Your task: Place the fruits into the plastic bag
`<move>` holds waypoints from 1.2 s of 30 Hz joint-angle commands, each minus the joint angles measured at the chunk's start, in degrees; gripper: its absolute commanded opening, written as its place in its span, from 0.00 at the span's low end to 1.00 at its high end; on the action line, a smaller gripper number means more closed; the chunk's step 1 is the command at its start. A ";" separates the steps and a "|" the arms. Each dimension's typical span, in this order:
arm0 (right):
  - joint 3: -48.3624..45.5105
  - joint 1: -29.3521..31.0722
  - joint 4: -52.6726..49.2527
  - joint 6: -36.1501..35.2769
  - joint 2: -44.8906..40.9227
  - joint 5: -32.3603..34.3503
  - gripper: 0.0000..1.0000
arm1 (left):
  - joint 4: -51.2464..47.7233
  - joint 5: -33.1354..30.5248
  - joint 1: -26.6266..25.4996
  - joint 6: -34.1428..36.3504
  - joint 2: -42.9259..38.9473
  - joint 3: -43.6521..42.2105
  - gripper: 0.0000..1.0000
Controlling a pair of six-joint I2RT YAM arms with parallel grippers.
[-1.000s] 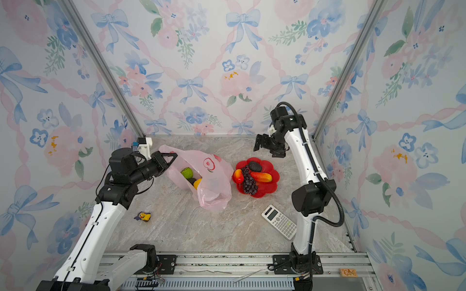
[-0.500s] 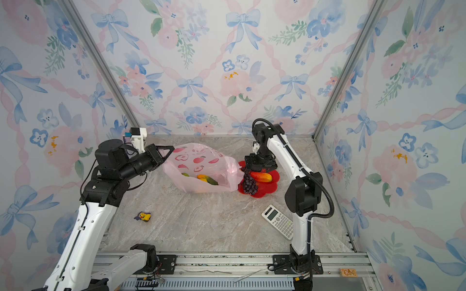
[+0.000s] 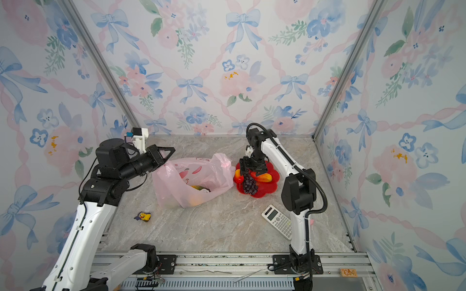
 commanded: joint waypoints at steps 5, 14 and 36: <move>2.71 1.70 2.74 2.84 5.35 -2.69 0.69 | -0.05 -0.26 -0.17 1.75 -0.96 -0.72 0.00; 5.67 2.22 3.35 3.66 9.99 -2.42 0.64 | 0.03 -0.53 -0.17 1.18 -1.69 -1.17 0.00; 10.63 2.22 3.58 4.18 17.36 -0.83 0.57 | -0.01 -1.58 -0.18 0.22 -1.23 -1.00 0.00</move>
